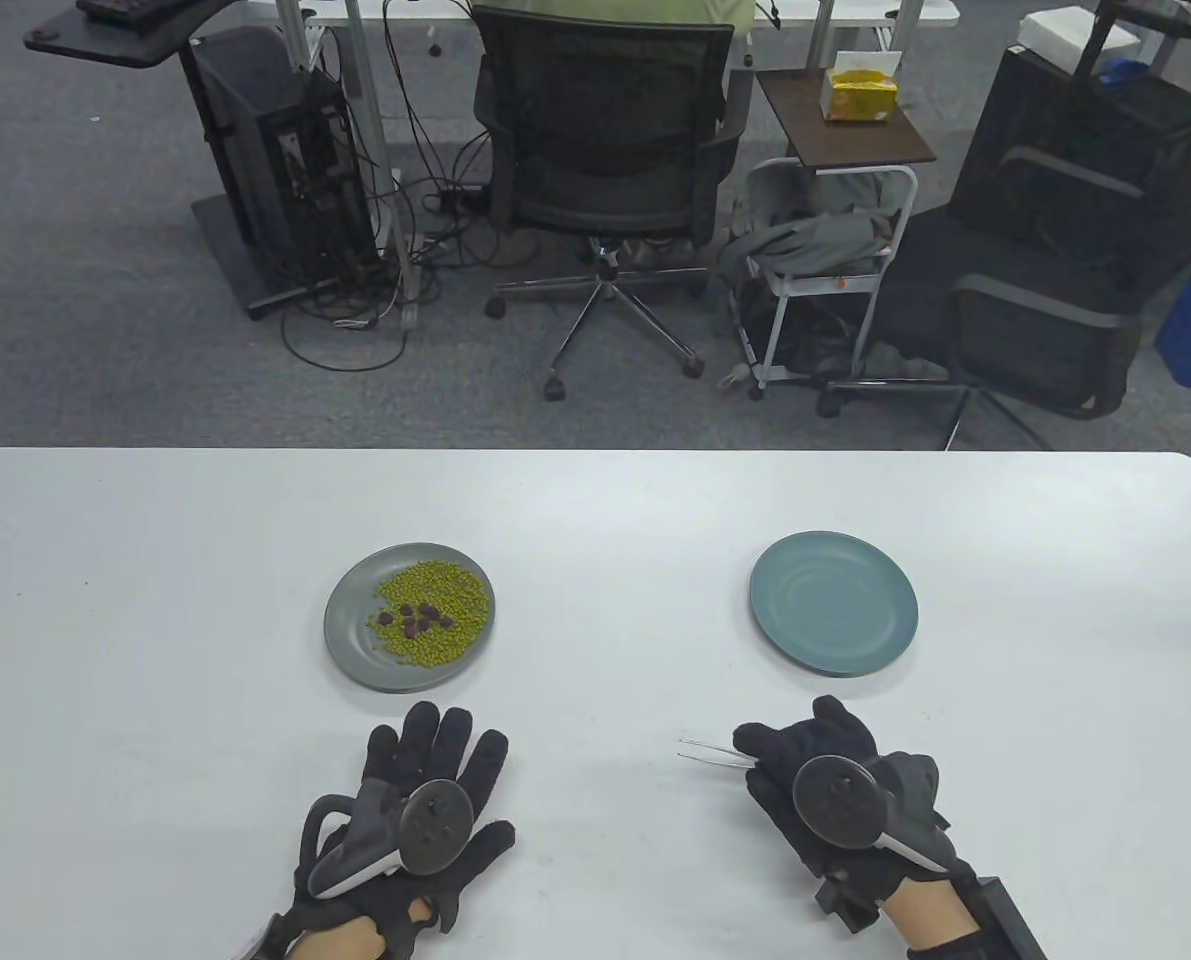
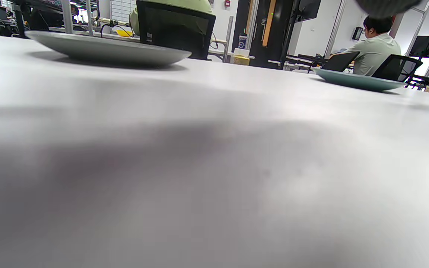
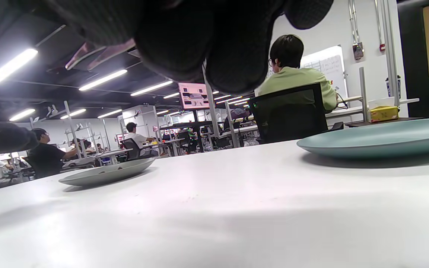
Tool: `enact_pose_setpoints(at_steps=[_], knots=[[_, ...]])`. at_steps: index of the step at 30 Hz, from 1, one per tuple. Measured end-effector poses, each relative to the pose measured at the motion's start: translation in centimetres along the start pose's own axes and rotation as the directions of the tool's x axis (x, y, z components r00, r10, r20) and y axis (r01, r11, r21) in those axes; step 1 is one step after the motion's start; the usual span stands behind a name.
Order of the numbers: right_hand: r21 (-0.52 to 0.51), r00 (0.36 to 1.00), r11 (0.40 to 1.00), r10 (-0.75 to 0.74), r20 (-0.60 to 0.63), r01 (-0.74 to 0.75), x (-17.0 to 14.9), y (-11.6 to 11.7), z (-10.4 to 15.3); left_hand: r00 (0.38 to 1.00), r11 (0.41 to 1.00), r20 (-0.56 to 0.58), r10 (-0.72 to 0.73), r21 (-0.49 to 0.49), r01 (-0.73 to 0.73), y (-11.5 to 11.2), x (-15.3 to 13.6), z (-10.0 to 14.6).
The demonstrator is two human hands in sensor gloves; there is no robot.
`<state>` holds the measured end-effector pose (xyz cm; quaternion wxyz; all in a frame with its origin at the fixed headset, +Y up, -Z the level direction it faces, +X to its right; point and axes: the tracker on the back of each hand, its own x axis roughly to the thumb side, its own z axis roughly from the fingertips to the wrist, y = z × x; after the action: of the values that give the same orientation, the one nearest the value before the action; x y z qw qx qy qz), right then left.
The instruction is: Pick cranberries with tweezers into plate
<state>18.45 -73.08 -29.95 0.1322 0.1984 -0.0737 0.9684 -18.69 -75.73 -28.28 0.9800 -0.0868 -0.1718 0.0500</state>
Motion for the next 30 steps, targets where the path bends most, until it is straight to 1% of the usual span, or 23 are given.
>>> enact_pose_setpoints(at_steps=[2, 4, 5, 9, 10, 11, 12, 15, 19, 22, 23, 25, 26, 28, 29, 30], knots=[[0.001, 1.000, 1.000, -0.004, 0.010, 0.004, 0.1, -0.1, 0.0, 1.000, 1.000, 0.008, 0.027, -0.005, -0.027, 1.0, -0.1, -0.5], [-0.005, 1.000, 1.000, -0.003, 0.014, 0.003, 0.2, -0.2, 0.0, 1.000, 1.000, -0.004, -0.007, -0.013, 0.007, 2.2, -1.0, -1.4], [-0.004, 1.000, 1.000, -0.002, 0.017, 0.002, 0.2, -0.2, 0.0, 1.000, 1.000, -0.015, -0.001, -0.021, 0.001, 2.7, -1.6, -1.8], [0.000, 1.000, 1.000, 0.002, 0.027, -0.002, 0.2, -0.2, -0.1, 0.993, 1.000, -0.120, 0.007, -0.008, -0.008, 5.1, -5.3, -5.1], [0.001, 1.000, 1.000, 0.003, 0.028, -0.003, 0.2, -0.2, -0.1, 0.989, 1.000, -0.146, 0.009, -0.014, -0.011, 5.5, -6.1, -5.7], [0.003, 1.000, 1.000, 0.003, 0.029, -0.003, 0.2, -0.2, -0.1, 0.983, 0.999, -0.184, 0.026, -0.026, -0.032, 6.0, -7.5, -6.8], [0.003, 1.000, 1.000, 0.001, 0.029, -0.001, 0.2, -0.2, -0.1, 0.977, 0.999, -0.210, 0.042, -0.025, -0.048, 6.2, -8.4, -7.4], [0.006, 1.000, 1.000, 0.002, 0.031, -0.003, 0.2, -0.3, -0.1, 0.943, 0.993, -0.319, 0.100, -0.024, -0.114, 6.8, -12.0, -10.0], [0.009, 0.999, 1.000, 0.005, 0.036, -0.005, 0.3, -0.3, -0.2, 0.897, 0.983, -0.415, 0.154, -0.031, -0.183, 6.3, -15.1, -12.0], [0.008, 0.999, 1.000, 0.006, 0.040, -0.006, 0.3, -0.3, -0.2, 0.850, 0.974, -0.496, 0.177, -0.033, -0.222, 5.0, -17.4, -12.9], [0.008, 0.999, 1.000, 0.005, 0.040, -0.006, 0.3, -0.3, -0.2, 0.830, 0.964, -0.518, 0.207, -0.036, -0.263, 4.2, -18.1, -13.0], [0.008, 0.999, 1.000, 0.006, 0.042, -0.007, 0.3, -0.3, -0.2, 0.765, 0.921, -0.570, 0.301, -0.036, -0.388, 2.5, -19.3, -13.0], [0.008, 0.999, 1.000, 0.007, 0.042, -0.007, 0.3, -0.3, -0.2, 0.736, 0.898, -0.581, 0.346, -0.021, -0.439, 1.9, -19.7, -13.0], [0.008, 0.999, 1.000, 0.006, 0.044, -0.006, 0.3, -0.3, -0.2, 0.668, 0.849, -0.599, 0.441, 0.038, -0.527, 0.5, -20.3, -12.9], [0.009, 0.999, 1.000, 0.006, 0.044, -0.006, 0.3, -0.3, -0.2, 0.665, 0.836, -0.592, 0.454, 0.027, -0.547, 0.1, -20.2, -13.1], [0.009, 0.999, 1.000, 0.006, 0.044, -0.006, 0.3, -0.3, -0.2, 0.673, 0.848, -0.598, 0.436, 0.023, -0.529, 0.0, -20.0, -13.1]])
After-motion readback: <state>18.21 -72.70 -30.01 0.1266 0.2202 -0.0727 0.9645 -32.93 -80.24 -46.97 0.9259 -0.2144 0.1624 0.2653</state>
